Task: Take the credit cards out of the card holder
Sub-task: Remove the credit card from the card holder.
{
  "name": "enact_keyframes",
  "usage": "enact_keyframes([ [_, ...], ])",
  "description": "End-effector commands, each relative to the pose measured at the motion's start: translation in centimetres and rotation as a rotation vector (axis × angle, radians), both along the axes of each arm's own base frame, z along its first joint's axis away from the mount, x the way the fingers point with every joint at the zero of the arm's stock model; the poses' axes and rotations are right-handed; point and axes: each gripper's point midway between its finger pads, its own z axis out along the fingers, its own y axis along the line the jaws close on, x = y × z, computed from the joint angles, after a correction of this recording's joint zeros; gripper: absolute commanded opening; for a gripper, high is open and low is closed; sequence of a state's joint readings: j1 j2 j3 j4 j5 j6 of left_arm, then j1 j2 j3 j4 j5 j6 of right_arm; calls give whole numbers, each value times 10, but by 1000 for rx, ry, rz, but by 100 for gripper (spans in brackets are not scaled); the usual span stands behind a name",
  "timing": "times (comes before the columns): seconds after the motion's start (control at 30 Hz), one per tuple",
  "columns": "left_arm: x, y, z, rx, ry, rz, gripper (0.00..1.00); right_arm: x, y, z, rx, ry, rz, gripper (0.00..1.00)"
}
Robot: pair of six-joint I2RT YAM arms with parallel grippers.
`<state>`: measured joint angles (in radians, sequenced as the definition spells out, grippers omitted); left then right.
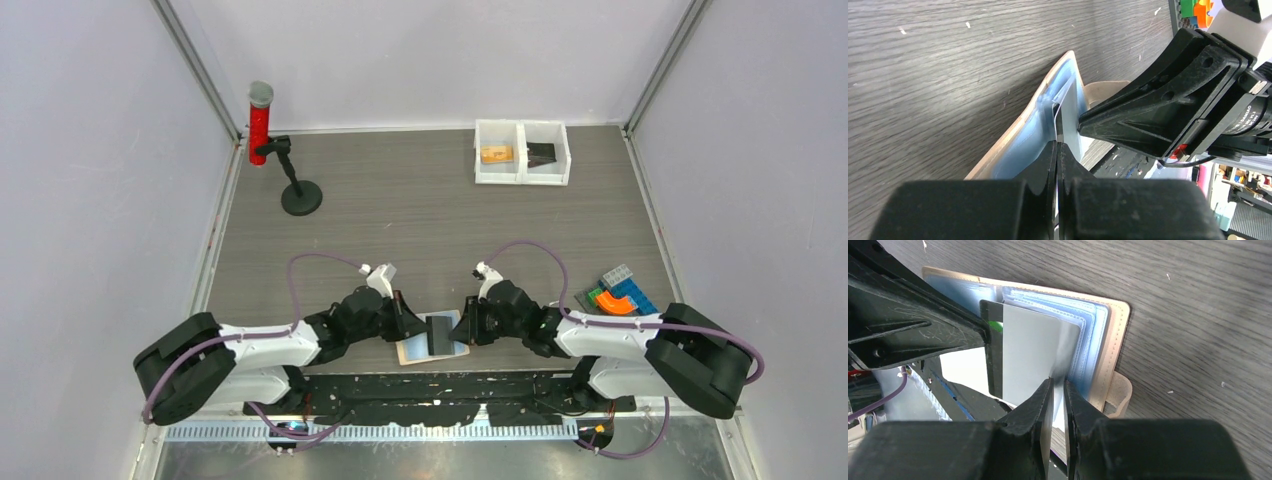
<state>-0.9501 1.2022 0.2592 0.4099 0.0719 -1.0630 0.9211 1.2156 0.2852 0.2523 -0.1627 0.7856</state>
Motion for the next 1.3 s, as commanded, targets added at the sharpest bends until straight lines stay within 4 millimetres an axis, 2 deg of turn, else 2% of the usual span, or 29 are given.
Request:
enact_keyframes([
  [0.0, -5, 10, -2, 21, -32, -10, 0, 0, -9, -3, -43, 11, -24, 21],
  [0.13, -7, 9, 3, 14, -36, -23, 0, 3, -5, 9, -19, -6, -24, 21],
  [0.6, -2, 19, 19, 73, -72, -7, 0, 10, -3, 19, -51, -38, -6, 21],
  [0.67, -3, 16, 23, 59, -72, -16, 0, 10, -2, 25, -43, -50, 5, 21],
  [0.77, -4, 11, 30, 22, -65, -26, 0, 8, 8, 45, 26, -71, 43, 22],
  [0.93, -6, 5, 32, 8, -45, -38, 0, 6, 23, 67, 118, -88, 86, 22],
  [1.07, -7, 3, 29, 24, -27, -49, 0, 6, 33, 66, 143, -70, 102, 22],
  [1.27, -8, 3, 24, 31, -13, -48, 0, 6, 37, 41, 119, 3, 83, 22],
])
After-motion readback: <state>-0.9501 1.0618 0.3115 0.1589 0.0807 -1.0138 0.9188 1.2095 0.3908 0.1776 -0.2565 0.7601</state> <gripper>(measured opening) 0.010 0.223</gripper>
